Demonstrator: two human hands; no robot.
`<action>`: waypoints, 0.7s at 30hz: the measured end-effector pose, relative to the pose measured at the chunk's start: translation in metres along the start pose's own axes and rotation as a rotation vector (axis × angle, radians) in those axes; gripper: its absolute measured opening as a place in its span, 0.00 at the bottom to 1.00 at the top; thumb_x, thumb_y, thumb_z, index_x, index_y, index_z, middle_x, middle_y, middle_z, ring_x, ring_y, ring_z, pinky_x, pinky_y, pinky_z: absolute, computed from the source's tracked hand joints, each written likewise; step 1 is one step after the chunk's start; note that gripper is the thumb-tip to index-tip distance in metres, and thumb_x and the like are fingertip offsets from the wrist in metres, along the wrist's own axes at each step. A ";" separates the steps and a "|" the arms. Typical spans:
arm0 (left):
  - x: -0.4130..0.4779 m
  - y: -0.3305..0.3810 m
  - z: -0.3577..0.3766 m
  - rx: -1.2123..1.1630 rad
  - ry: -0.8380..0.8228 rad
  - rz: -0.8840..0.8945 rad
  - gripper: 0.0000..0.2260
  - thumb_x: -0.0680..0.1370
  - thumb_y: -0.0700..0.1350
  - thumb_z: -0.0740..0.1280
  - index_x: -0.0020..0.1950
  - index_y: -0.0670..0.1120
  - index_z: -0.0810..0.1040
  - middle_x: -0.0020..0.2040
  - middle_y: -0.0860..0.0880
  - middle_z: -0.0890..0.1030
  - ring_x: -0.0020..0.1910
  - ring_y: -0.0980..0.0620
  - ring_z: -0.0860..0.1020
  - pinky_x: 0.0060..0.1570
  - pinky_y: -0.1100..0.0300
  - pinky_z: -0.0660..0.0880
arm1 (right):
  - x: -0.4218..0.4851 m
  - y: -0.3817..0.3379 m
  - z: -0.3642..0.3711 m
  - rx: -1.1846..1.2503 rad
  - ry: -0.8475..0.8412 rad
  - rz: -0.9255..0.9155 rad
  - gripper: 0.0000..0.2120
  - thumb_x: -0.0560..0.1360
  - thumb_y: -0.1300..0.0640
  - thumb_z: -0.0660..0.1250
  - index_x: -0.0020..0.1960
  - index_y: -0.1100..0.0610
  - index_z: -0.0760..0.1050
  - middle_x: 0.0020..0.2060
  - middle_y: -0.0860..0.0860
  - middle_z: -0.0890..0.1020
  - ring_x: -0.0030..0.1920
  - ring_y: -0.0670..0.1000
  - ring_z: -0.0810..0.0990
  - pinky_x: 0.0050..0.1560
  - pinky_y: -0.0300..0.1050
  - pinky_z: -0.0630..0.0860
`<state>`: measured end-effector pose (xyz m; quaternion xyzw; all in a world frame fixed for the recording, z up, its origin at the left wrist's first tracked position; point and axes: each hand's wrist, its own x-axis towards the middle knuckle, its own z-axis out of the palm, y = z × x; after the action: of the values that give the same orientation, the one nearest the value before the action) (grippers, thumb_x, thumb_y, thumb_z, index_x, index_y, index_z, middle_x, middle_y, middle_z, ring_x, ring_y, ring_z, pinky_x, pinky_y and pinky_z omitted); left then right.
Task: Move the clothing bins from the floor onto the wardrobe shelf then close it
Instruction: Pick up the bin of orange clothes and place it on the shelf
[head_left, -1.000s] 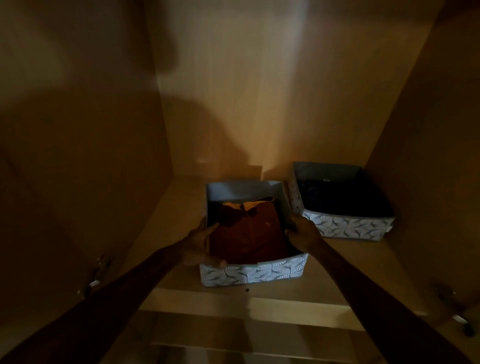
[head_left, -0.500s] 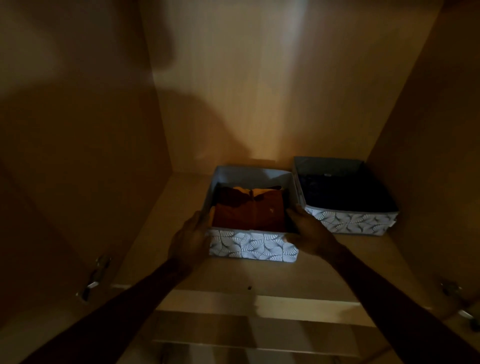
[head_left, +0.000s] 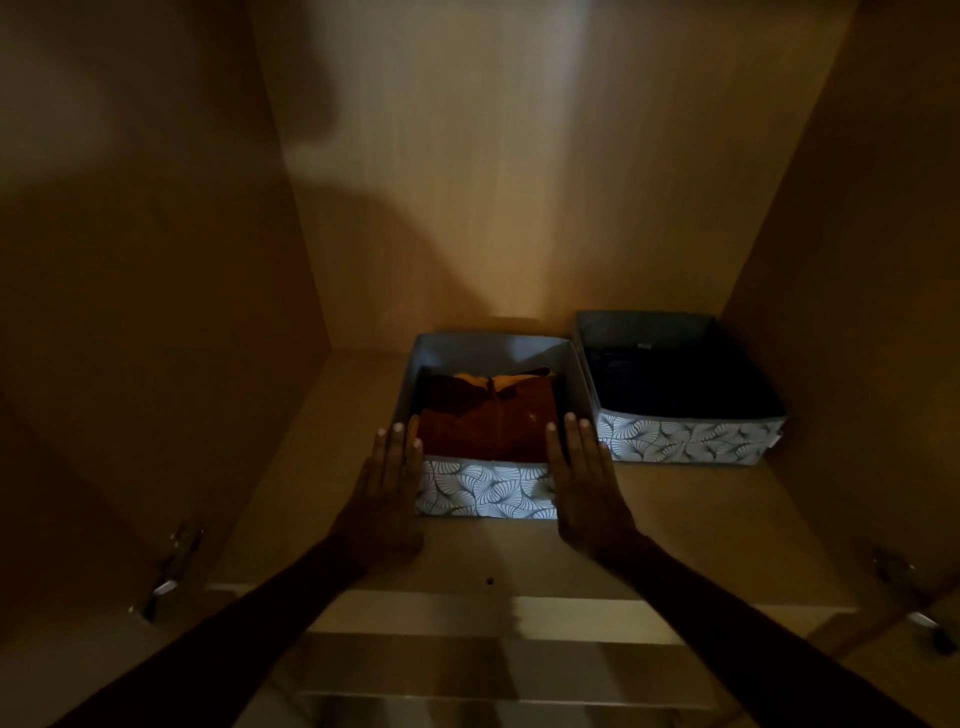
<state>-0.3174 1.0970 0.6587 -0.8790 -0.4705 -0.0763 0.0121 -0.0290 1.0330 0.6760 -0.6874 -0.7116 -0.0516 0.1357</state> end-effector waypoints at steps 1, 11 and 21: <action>0.004 -0.003 -0.001 0.001 -0.025 0.002 0.61 0.56 0.59 0.70 0.77 0.43 0.36 0.78 0.37 0.45 0.76 0.38 0.41 0.68 0.38 0.59 | 0.004 0.000 0.000 -0.027 0.003 0.017 0.52 0.65 0.69 0.66 0.78 0.56 0.36 0.77 0.58 0.41 0.77 0.60 0.40 0.74 0.58 0.47; 0.050 0.000 -0.016 0.033 -0.187 -0.050 0.66 0.62 0.66 0.72 0.65 0.51 0.15 0.71 0.41 0.23 0.70 0.40 0.23 0.70 0.43 0.37 | 0.053 0.019 0.002 -0.047 -0.044 0.056 0.51 0.68 0.61 0.71 0.78 0.57 0.39 0.78 0.61 0.45 0.77 0.63 0.44 0.73 0.60 0.50; 0.088 -0.009 -0.015 0.054 -0.190 -0.093 0.66 0.60 0.72 0.71 0.64 0.52 0.15 0.71 0.39 0.27 0.69 0.36 0.28 0.72 0.38 0.39 | 0.091 0.030 0.009 -0.041 -0.070 0.026 0.50 0.72 0.44 0.68 0.77 0.57 0.35 0.77 0.59 0.37 0.77 0.60 0.36 0.74 0.57 0.39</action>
<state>-0.2787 1.1733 0.6863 -0.8588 -0.5117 0.0199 -0.0125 -0.0015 1.1246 0.6885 -0.7006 -0.7058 -0.0403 0.0973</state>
